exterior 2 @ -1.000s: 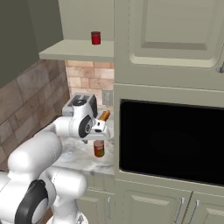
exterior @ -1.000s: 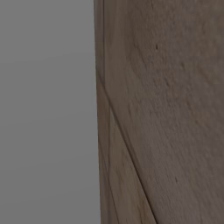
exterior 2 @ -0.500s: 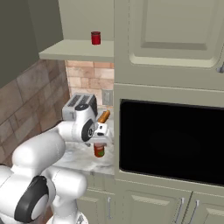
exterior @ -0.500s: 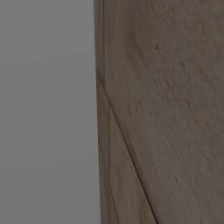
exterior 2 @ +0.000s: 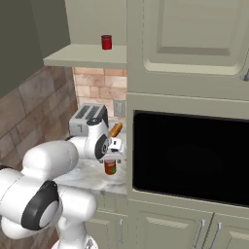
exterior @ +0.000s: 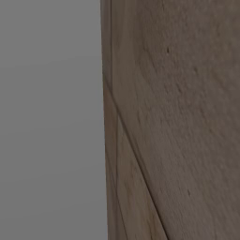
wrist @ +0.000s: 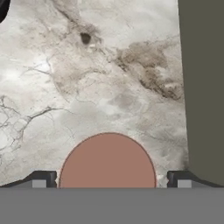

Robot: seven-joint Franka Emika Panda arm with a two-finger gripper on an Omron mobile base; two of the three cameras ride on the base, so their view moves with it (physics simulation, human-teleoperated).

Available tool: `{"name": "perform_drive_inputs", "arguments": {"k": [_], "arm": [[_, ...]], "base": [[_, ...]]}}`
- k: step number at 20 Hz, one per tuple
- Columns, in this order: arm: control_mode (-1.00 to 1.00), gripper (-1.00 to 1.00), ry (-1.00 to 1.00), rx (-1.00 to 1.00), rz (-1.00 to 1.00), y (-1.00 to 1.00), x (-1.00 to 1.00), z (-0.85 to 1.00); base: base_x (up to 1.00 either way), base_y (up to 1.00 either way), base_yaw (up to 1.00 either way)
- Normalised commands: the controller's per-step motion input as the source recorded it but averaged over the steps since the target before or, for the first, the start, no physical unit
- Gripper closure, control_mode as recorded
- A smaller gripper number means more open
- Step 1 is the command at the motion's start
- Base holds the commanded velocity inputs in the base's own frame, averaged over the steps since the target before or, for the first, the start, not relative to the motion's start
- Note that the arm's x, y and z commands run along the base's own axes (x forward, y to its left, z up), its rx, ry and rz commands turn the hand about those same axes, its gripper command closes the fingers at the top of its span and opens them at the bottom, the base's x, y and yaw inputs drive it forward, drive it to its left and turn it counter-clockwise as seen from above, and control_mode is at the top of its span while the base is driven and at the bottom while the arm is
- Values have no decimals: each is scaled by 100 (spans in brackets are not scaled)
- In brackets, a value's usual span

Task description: Pick the canned food and boxed food from the counter and place them in the cabinets closest to them.

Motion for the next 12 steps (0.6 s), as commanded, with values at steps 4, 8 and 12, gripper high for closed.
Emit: {"name": "perform_drive_inputs", "arguments": {"k": [4, 8, 12], "arm": [[-100, -100, 0, 0, 0, 0, 4, -21], [-100, 100, 0, 0, 0, 0, 0, -29], [-100, 100, 0, 0, 0, 0, 0, 0]], "base": [[0, 0, 0], [0, 0, 0], [0, 0, 0]]}}
